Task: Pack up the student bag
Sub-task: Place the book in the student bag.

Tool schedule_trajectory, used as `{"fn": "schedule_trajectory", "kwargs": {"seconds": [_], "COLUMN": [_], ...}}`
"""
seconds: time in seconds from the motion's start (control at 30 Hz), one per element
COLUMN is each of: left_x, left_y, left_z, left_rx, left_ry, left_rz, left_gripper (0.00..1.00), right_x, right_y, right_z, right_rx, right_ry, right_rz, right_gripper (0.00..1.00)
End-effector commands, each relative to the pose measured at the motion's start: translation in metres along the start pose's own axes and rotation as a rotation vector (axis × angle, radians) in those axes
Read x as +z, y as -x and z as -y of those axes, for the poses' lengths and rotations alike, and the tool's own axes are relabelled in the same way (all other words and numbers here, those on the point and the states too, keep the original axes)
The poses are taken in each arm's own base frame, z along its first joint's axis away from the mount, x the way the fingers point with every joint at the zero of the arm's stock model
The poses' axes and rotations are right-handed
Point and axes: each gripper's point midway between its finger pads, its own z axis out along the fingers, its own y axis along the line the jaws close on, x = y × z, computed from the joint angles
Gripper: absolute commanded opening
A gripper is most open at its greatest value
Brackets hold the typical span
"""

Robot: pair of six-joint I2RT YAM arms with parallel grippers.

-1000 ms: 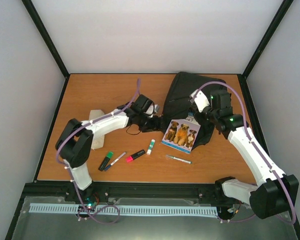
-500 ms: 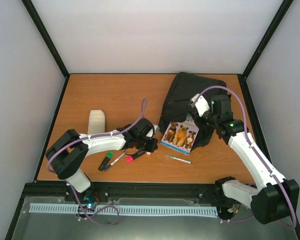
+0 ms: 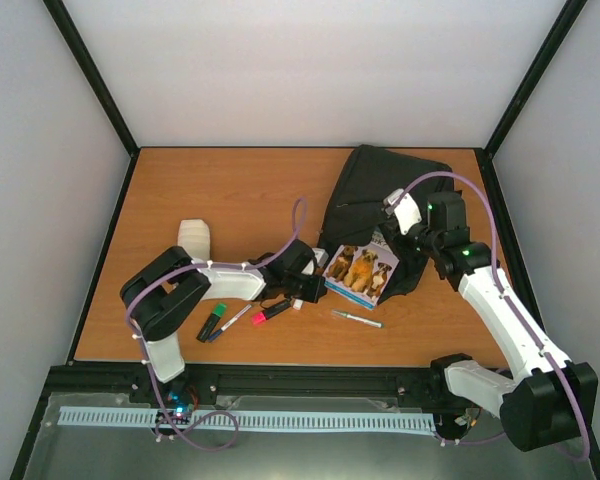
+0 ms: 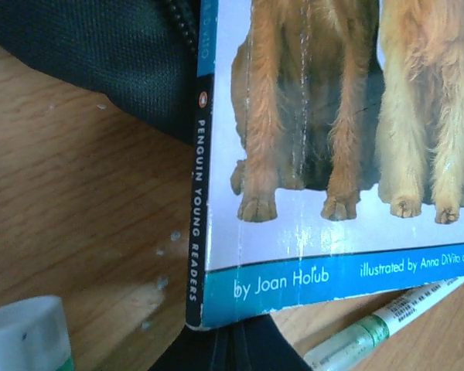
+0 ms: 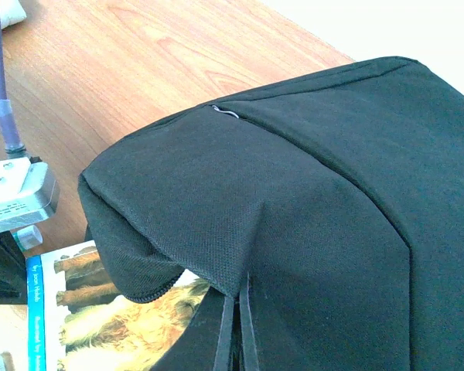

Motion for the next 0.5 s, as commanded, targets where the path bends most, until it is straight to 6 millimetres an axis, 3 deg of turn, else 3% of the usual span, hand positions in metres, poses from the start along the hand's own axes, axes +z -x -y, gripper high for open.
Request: {"fn": "schedule_trajectory", "kwargs": {"seconds": [0.0,0.2,0.47], "left_x": [0.000,-0.001,-0.013], "left_y": [0.037,0.045,0.016], "left_z": [0.026,0.030,0.010], "left_rx": [0.011,0.017,0.019], "left_ry": [-0.061,-0.073,-0.009], "left_rz": [0.127,0.156,0.122], "left_gripper": [0.01,0.01,0.01], "right_x": [-0.013,-0.014,-0.016], "right_y": [0.026,0.025,0.027], "right_z": [0.003,0.005,0.006], "right_rx": [-0.006,0.002,0.007], "right_ry": [0.005,0.004,0.010], "right_rz": [0.119,0.119,0.126], "right_gripper": [0.03,0.03,0.03]}}
